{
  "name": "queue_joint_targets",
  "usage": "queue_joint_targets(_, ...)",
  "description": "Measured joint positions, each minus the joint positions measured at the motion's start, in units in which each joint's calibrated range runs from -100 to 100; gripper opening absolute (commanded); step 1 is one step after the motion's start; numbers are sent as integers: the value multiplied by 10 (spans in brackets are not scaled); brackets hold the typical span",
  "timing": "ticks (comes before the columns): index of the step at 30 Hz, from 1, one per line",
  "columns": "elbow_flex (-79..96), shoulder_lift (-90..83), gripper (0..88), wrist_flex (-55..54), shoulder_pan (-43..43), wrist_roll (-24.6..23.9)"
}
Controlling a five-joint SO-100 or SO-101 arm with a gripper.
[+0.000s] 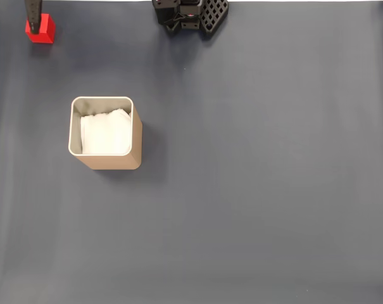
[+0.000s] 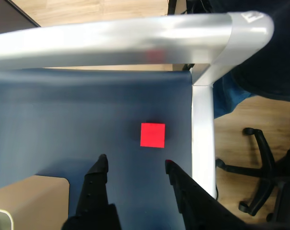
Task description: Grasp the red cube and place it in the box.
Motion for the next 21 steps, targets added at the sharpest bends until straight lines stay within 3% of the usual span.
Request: queue_joint_targets(21, 113, -7, 362, -153, -17, -30)
